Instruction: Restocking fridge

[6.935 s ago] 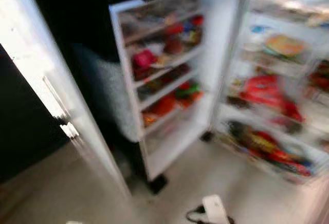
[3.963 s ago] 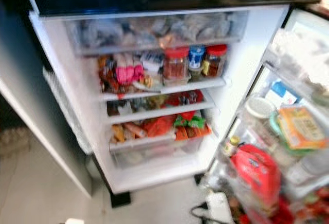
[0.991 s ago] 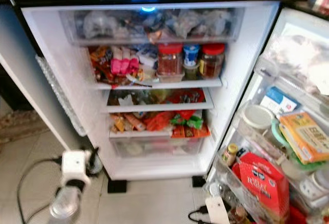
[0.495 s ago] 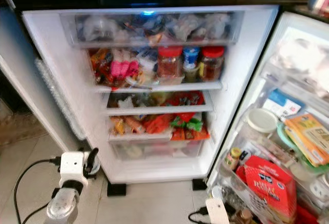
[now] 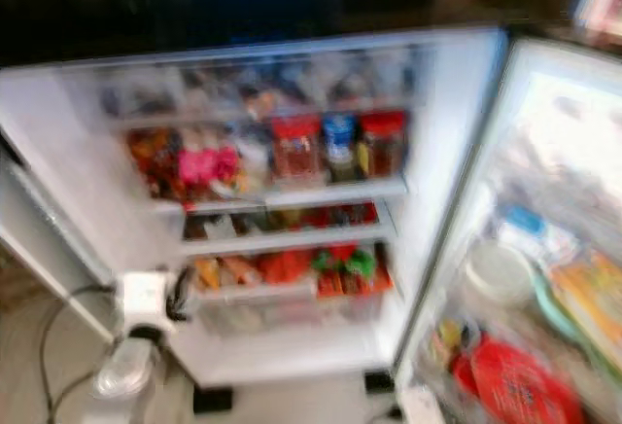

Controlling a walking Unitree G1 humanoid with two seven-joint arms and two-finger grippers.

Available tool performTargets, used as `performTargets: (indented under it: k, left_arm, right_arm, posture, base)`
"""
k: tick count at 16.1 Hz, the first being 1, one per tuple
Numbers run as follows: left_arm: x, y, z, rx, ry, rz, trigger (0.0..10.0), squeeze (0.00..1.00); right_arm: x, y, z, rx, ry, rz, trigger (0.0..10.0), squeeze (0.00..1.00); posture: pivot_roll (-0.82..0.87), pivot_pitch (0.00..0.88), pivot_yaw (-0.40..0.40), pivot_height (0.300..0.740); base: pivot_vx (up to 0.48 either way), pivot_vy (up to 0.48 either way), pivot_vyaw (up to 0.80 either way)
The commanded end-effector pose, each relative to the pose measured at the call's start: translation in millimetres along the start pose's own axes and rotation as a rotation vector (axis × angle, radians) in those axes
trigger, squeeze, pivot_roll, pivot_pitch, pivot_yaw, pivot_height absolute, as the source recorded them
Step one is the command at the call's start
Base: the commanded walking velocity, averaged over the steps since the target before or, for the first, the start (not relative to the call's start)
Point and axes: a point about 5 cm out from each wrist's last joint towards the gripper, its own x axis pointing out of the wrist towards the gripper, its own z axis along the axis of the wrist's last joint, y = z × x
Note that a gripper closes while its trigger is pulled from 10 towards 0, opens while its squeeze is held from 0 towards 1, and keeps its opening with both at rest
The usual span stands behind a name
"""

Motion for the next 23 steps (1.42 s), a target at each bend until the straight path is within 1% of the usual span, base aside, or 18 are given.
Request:
performTargets:
  k: [1, 4, 8, 11, 17, 19, 21, 23]
  left_arm:
    - [-2.3, 19.2, -3.6, 0.025, 0.032, 0.048, 10.0, 0.00]
    - [-1.4, 19.2, -3.4, 0.028, 0.035, 0.036, 10.0, 0.00]
    - [-4.3, 15.5, -6.2, 0.016, 0.047, 0.031, 10.0, 0.00]
    - [-4.2, 16.1, -5.0, 0.011, 0.044, 0.042, 10.0, 0.00]
    - [0.7, 13.9, 0.6, 0.006, 0.026, 0.039, 10.0, 0.00]
    - [1.6, 13.8, 1.6, 0.002, 0.023, 0.042, 10.0, 0.00]
    - [2.6, 13.0, 2.7, 0.001, 0.021, 0.042, 10.0, 0.00]
    - [3.2, 12.6, 2.9, -0.001, 0.021, 0.042, 10.0, 0.00]
  right_arm:
    - [2.4, 13.7, 12.3, 0.000, -0.034, 0.033, 10.0, 0.00]
    - [2.4, 13.8, 12.0, -0.002, -0.027, 0.037, 10.0, 0.00]
    - [2.4, 15.1, 13.2, 0.001, -0.038, 0.060, 10.0, 0.00]
    - [2.5, 15.7, 13.9, -0.004, -0.036, 0.068, 10.0, 0.00]
    - [2.5, 13.5, 14.3, -0.029, -0.021, 0.069, 10.0, 0.00]
    - [2.6, 13.0, 14.1, -0.052, -0.009, 0.070, 10.0, 0.00]
    - [2.6, 13.1, 14.3, -0.054, -0.011, 0.071, 10.0, 0.00]
    - [2.7, 13.2, 14.0, -0.066, -0.003, 0.075, 10.0, 0.00]
  posture:
    - [-0.05, 0.000, 0.003, 0.740]
    - [-0.05, 0.000, 0.003, 0.740]
    - [-0.05, 0.000, -0.001, 0.740]
    - [-0.05, 0.000, -0.003, 0.740]
    - [-0.05, 0.000, 0.001, 0.740]
    - [-0.05, 0.000, 0.001, 0.726]
    - [-0.05, 0.000, -0.001, 0.701]
    - [-0.05, 0.000, -0.001, 0.686]
  base:
    - [0.345, 0.000, 0.00]
    - [0.337, 0.000, 0.00]
    - [0.000, 0.000, 0.00]
    - [0.000, 0.000, 0.00]
    - [0.000, 0.000, 0.00]
    - [0.000, 0.000, 0.00]
    - [0.000, 0.000, 0.00]
    - [0.000, 0.000, 0.00]
